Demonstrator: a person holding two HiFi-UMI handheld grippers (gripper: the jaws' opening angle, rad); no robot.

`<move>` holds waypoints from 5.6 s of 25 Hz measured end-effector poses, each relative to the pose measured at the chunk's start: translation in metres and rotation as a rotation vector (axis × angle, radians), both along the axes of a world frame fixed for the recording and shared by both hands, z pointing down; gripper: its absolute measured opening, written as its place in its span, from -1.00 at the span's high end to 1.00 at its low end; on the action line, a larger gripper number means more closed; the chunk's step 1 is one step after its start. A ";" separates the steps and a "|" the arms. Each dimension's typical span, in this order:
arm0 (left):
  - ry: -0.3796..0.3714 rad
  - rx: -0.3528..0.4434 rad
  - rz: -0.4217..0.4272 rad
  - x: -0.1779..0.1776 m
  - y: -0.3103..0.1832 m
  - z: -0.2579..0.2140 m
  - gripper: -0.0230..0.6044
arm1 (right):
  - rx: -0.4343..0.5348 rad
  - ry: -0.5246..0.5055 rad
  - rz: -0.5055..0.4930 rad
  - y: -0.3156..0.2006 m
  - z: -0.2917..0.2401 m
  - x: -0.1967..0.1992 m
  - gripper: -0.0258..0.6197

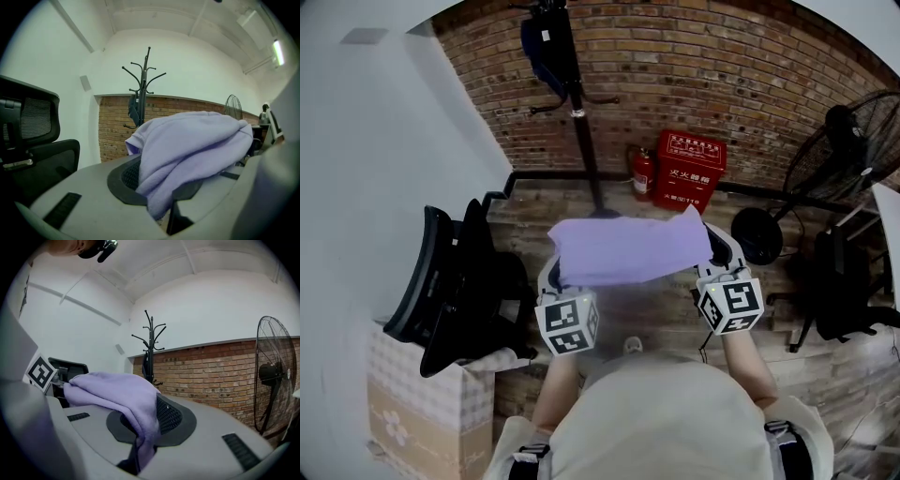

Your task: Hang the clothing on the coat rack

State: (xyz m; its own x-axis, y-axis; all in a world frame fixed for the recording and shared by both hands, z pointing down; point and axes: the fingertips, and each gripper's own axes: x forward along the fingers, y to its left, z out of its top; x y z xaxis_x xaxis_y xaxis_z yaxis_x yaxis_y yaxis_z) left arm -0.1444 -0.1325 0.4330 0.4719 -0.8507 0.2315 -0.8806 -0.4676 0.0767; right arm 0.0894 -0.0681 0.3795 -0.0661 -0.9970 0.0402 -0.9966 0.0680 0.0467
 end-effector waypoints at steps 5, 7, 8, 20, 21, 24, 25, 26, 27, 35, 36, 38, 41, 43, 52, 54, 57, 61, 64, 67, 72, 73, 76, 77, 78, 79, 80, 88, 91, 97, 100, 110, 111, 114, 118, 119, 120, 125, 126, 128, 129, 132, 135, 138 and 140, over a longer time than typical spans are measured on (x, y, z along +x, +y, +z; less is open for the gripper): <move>-0.001 0.003 0.015 0.001 -0.041 0.000 0.71 | 0.014 0.008 0.009 -0.040 -0.003 0.001 0.85; -0.001 0.005 0.019 0.005 -0.054 0.000 0.71 | 0.020 0.015 0.010 -0.052 -0.005 0.003 0.85; -0.001 0.007 0.021 0.007 -0.059 -0.001 0.71 | 0.023 0.019 0.010 -0.057 -0.007 0.005 0.85; -0.011 0.046 0.024 0.036 -0.123 -0.015 0.71 | 0.055 0.029 -0.014 -0.131 -0.020 0.038 0.85; -0.012 0.050 0.022 0.040 -0.129 -0.016 0.71 | 0.062 0.028 -0.021 -0.139 -0.022 0.042 0.85; -0.016 0.058 0.006 0.050 -0.150 -0.018 0.71 | 0.082 0.029 -0.046 -0.166 -0.028 0.054 0.85; -0.019 0.059 -0.001 0.054 -0.158 -0.018 0.71 | 0.088 0.028 -0.053 -0.176 -0.030 0.058 0.85; -0.023 0.059 -0.007 0.057 -0.165 -0.019 0.71 | 0.092 0.028 -0.061 -0.186 -0.033 0.062 0.85; -0.026 0.060 -0.013 0.061 -0.173 -0.021 0.71 | 0.096 0.028 -0.069 -0.197 -0.036 0.066 0.85; -0.053 0.074 -0.073 0.089 -0.234 -0.043 0.71 | 0.124 0.045 -0.169 -0.283 -0.063 0.095 0.85; -0.060 0.072 -0.085 0.092 -0.241 -0.044 0.71 | 0.128 0.044 -0.185 -0.294 -0.065 0.098 0.85; -0.071 0.072 -0.111 0.095 -0.255 -0.047 0.71 | 0.135 0.042 -0.218 -0.318 -0.069 0.101 0.85; -0.085 0.071 -0.144 0.099 -0.276 -0.048 0.71 | 0.141 0.045 -0.262 -0.353 -0.073 0.104 0.85; -0.101 0.067 -0.171 0.100 -0.290 -0.048 0.71 | 0.141 0.045 -0.291 -0.377 -0.075 0.105 0.85; -0.167 0.021 -0.274 0.099 -0.343 -0.039 0.71 | 0.096 0.036 -0.400 -0.469 -0.059 0.097 0.85; -0.177 0.008 -0.293 0.096 -0.352 -0.032 0.71 | 0.085 0.056 -0.417 -0.486 -0.052 0.092 0.85; -0.190 -0.015 -0.326 0.090 -0.363 -0.019 0.71 | 0.062 0.086 -0.445 -0.508 -0.037 0.084 0.85; -0.200 -0.060 -0.341 0.090 -0.376 0.002 0.71 | 0.000 0.095 -0.456 -0.529 -0.006 0.083 0.85; -0.207 -0.098 -0.356 0.088 -0.380 0.021 0.71 | -0.042 0.105 -0.466 -0.540 0.016 0.081 0.85; -0.201 -0.127 -0.369 0.088 -0.385 0.036 0.71 | -0.076 0.106 -0.476 -0.549 0.035 0.079 0.85; -0.199 -0.154 -0.379 0.090 -0.390 0.055 0.71 | -0.129 0.092 -0.491 -0.558 0.065 0.073 0.85; -0.199 -0.158 -0.379 0.091 -0.390 0.059 0.71 | -0.140 0.091 -0.493 -0.559 0.071 0.072 0.85; -0.201 -0.176 -0.368 0.096 -0.392 0.072 0.70 | -0.176 0.087 -0.501 -0.558 0.092 0.068 0.85; -0.202 -0.181 -0.362 0.098 -0.393 0.076 0.69 | -0.188 0.086 -0.505 -0.557 0.099 0.065 0.85; -0.204 -0.186 -0.355 0.100 -0.393 0.080 0.67 | -0.200 0.085 -0.510 -0.556 0.106 0.063 0.85; -0.206 -0.189 -0.347 0.102 -0.394 0.085 0.66 | -0.212 0.086 -0.515 -0.553 0.113 0.061 0.85; -0.207 -0.190 -0.340 0.104 -0.395 0.089 0.66 | -0.224 0.086 -0.519 -0.551 0.120 0.058 0.85; -0.165 -0.206 -0.292 0.129 -0.398 0.109 0.61 | -0.321 0.031 -0.602 -0.517 0.172 0.025 0.85; -0.145 -0.208 -0.261 0.138 -0.396 0.114 0.61 | -0.339 0.003 -0.650 -0.502 0.183 0.009 0.85; -0.107 -0.202 -0.233 0.151 -0.392 0.119 0.60 | -0.346 -0.033 -0.706 -0.481 0.191 -0.015 0.85; -0.101 -0.207 -0.228 0.152 -0.390 0.120 0.60 | -0.345 -0.030 -0.721 -0.475 0.193 -0.021 0.85; -0.110 -0.224 -0.176 0.151 -0.372 0.116 0.37 | -0.356 0.019 -0.680 -0.460 0.191 -0.008 0.54; -0.106 -0.224 -0.172 0.150 -0.368 0.115 0.29 | -0.357 0.021 -0.666 -0.458 0.190 -0.004 0.48; -0.090 -0.216 -0.172 0.146 -0.356 0.110 0.07 | -0.351 0.017 -0.621 -0.450 0.185 0.010 0.41; -0.083 -0.203 -0.158 0.141 -0.332 0.102 0.01 | -0.344 0.011 -0.564 -0.432 0.178 0.028 0.38; -0.081 -0.201 -0.156 0.139 -0.325 0.100 0.01 | -0.344 0.009 -0.550 -0.426 0.177 0.032 0.38; -0.078 -0.201 -0.155 0.137 -0.318 0.098 0.01 | -0.342 0.005 -0.539 -0.419 0.175 0.035 0.38; -0.046 -0.183 -0.175 0.119 -0.278 0.087 0.01 | -0.309 -0.021 -0.511 -0.377 0.157 0.035 0.38; -0.035 -0.177 -0.182 0.115 -0.270 0.085 0.01 | -0.301 -0.027 -0.507 -0.368 0.154 0.033 0.38; -0.011 -0.171 -0.198 0.106 -0.253 0.083 0.01 | -0.292 -0.036 -0.498 -0.349 0.148 0.030 0.38; -0.001 -0.170 -0.209 0.102 -0.244 0.083 0.07 | -0.288 -0.041 -0.496 -0.340 0.146 0.028 0.39; 0.023 -0.155 -0.242 0.088 -0.216 0.077 0.44 | -0.272 -0.055 -0.505 -0.308 0.139 0.021 0.46; 0.051 -0.139 -0.251 0.080 -0.190 0.071 0.65 | -0.258 -0.059 -0.506 -0.278 0.132 0.015 0.56; 0.080 -0.133 -0.246 0.078 -0.162 0.067 0.78 | -0.249 -0.055 -0.500 -0.248 0.126 0.010 0.69; 0.090 -0.131 -0.250 0.075 -0.141 0.068 0.81 | -0.234 -0.059 -0.498 -0.228 0.121 0.007 0.79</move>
